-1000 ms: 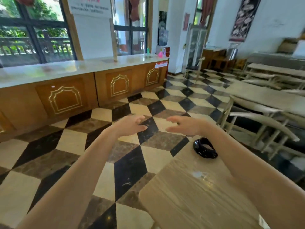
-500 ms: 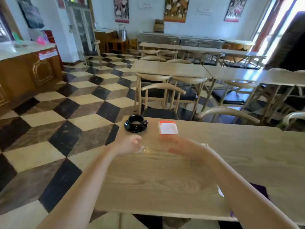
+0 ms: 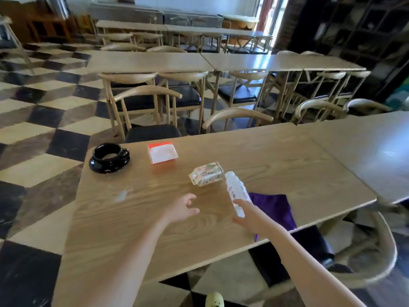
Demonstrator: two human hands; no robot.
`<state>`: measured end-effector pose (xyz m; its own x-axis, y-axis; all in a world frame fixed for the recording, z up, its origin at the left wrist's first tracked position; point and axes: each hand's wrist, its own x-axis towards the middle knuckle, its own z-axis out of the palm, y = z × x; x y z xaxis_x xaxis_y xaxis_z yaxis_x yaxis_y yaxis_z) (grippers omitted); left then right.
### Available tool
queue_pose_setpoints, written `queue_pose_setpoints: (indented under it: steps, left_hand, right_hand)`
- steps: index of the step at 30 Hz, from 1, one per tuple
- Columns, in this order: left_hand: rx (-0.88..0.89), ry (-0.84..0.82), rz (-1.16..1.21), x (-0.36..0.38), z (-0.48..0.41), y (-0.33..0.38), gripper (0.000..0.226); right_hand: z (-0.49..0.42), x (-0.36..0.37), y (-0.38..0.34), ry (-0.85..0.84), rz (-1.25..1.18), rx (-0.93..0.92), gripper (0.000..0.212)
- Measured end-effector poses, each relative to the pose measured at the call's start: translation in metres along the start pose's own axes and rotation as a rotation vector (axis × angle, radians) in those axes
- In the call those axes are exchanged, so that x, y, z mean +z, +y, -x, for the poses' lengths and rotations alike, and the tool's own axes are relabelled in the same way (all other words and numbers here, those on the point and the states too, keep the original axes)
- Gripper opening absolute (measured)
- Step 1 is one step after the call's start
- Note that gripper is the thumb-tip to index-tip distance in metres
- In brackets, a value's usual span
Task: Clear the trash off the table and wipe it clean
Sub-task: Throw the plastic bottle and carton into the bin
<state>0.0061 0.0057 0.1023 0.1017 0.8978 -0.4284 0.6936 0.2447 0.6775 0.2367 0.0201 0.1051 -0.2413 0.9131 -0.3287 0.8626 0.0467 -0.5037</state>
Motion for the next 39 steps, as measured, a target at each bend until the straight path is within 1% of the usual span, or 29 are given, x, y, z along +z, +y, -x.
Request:
queue_pose_setpoints:
  steps: [3, 7, 10, 15, 19, 21, 25, 27, 30, 32, 34, 36, 37, 39]
  left_hand:
    - [-0.019, -0.001, 0.018, 0.009, -0.031, 0.009, 0.057]
    - [-0.048, 0.026, 0.04, 0.007, -0.074, 0.022, 0.059]
    - [-0.06, 0.051, 0.059, 0.004, -0.105, 0.031, 0.059]
    - [-0.042, 0.156, 0.007, 0.003, -0.139, 0.042, 0.058]
    - [-0.044, 0.247, -0.023, 0.003, -0.158, 0.048, 0.058]
    - [-0.04, 0.255, -0.062, 0.003, -0.165, 0.048, 0.058]
    - [-0.008, 0.266, -0.139, 0.002, -0.179, 0.053, 0.056]
    - [0.007, 0.263, -0.113, 0.0, -0.185, 0.056, 0.055]
    - [0.024, 0.231, 0.048, -0.003, -0.192, 0.058, 0.053]
    - [-0.002, 0.188, 0.252, -0.005, -0.196, 0.06, 0.052]
    - [-0.037, 0.125, 0.543, -0.007, -0.196, 0.063, 0.056]
    - [-0.002, 0.035, 0.806, -0.011, -0.194, 0.066, 0.067]
    - [0.047, -0.014, 0.893, -0.014, -0.192, 0.068, 0.07]
    - [0.139, -0.082, 0.998, -0.022, -0.188, 0.074, 0.062]
  right_hand:
    - [-0.027, -0.002, 0.024, -0.068, 0.075, 0.085, 0.064]
    - [-0.068, -0.014, 0.037, -0.057, 0.122, 0.121, 0.067]
    - [-0.099, -0.021, 0.043, -0.07, 0.143, 0.107, 0.068]
    - [-0.136, -0.021, 0.047, -0.078, 0.155, 0.078, 0.068]
    - [-0.153, -0.018, 0.049, -0.089, 0.162, 0.13, 0.073]
    - [-0.157, -0.013, 0.05, -0.083, 0.138, 0.153, 0.074]
    - [-0.162, -0.003, 0.053, -0.026, 0.128, 0.193, 0.067]
    - [-0.164, -0.004, 0.054, -0.023, 0.076, 0.225, 0.068]
    - [-0.166, -0.016, 0.054, 0.008, -0.087, 0.279, 0.072]
    - [-0.169, -0.031, 0.05, 0.043, -0.233, 0.252, 0.078]
    - [-0.17, -0.047, 0.041, 0.084, -0.349, 0.167, 0.084]
    - [-0.169, -0.061, 0.026, 0.12, -0.402, 0.056, 0.085]
    - [-0.168, -0.066, 0.018, 0.135, -0.408, 0.002, 0.084]
    - [-0.165, -0.073, -0.001, 0.18, -0.391, -0.1, 0.079]
